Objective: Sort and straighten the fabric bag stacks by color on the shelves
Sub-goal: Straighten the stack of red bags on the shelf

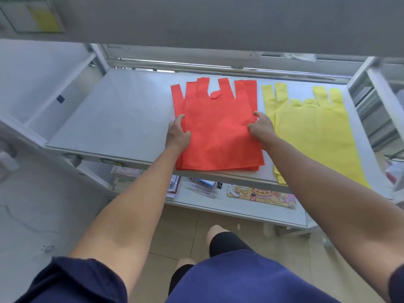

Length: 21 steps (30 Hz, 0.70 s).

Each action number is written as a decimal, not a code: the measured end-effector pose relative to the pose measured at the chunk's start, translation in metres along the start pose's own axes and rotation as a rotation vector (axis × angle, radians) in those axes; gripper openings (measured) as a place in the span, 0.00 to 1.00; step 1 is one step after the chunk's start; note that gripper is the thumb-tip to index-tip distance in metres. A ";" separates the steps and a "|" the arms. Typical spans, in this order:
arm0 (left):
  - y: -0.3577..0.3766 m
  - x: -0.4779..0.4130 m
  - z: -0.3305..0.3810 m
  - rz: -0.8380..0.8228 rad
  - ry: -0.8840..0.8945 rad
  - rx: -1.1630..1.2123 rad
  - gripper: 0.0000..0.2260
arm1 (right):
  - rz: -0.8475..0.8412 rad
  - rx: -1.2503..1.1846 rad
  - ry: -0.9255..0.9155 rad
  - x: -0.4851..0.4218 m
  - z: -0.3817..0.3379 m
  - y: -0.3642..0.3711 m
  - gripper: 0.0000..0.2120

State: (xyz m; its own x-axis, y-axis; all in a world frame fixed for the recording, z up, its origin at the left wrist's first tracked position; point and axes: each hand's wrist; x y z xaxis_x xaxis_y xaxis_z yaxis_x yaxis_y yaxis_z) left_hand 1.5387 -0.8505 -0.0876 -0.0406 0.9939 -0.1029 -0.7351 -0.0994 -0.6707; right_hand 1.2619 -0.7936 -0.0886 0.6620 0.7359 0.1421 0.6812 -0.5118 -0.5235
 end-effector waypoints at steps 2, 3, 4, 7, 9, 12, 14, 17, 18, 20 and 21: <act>-0.002 0.007 0.001 -0.021 -0.004 -0.087 0.31 | -0.012 0.047 -0.017 0.011 -0.006 -0.005 0.33; -0.003 0.013 0.002 0.015 0.024 -0.157 0.31 | -0.013 0.076 -0.035 0.019 -0.009 -0.009 0.33; -0.006 0.020 0.004 0.074 0.088 -0.237 0.32 | -0.010 0.117 -0.060 0.028 -0.012 -0.014 0.33; -0.017 0.041 0.015 0.162 0.392 -0.350 0.32 | 0.109 0.342 -0.191 0.064 -0.024 -0.037 0.33; -0.026 0.056 0.032 0.104 0.545 -0.354 0.34 | 0.191 0.450 -0.284 0.092 -0.031 -0.057 0.33; -0.038 0.087 0.068 0.042 0.679 -0.293 0.36 | 0.290 0.510 -0.389 0.139 -0.040 -0.094 0.33; -0.042 0.115 0.096 -0.001 0.760 -0.230 0.36 | 0.389 0.508 -0.437 0.176 -0.043 -0.125 0.32; -0.035 0.166 0.136 -0.074 0.911 -0.141 0.37 | 0.488 0.527 -0.432 0.231 -0.034 -0.172 0.33; -0.030 0.185 0.148 -0.105 0.958 -0.116 0.37 | 0.498 0.547 -0.414 0.248 -0.026 -0.190 0.34; -0.017 0.226 0.177 -0.185 1.040 -0.109 0.37 | 0.526 0.577 -0.367 0.275 -0.005 -0.231 0.36; -0.010 0.247 0.192 -0.221 1.081 -0.116 0.38 | 0.556 0.581 -0.338 0.286 0.007 -0.254 0.36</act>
State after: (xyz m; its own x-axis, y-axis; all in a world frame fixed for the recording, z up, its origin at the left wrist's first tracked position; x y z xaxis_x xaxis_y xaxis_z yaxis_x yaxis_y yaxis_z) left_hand 1.4056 -0.5950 0.0346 0.7368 0.4303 -0.5216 -0.5834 0.0147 -0.8120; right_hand 1.2757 -0.4501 0.0793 0.6600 0.5856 -0.4706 -0.0417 -0.5968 -0.8013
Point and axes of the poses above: each hand's wrist, its own x-axis away from the middle knuckle, its own y-axis out of the palm, z = x × y, and after that the axes turned 12 degrees about z, right-handed
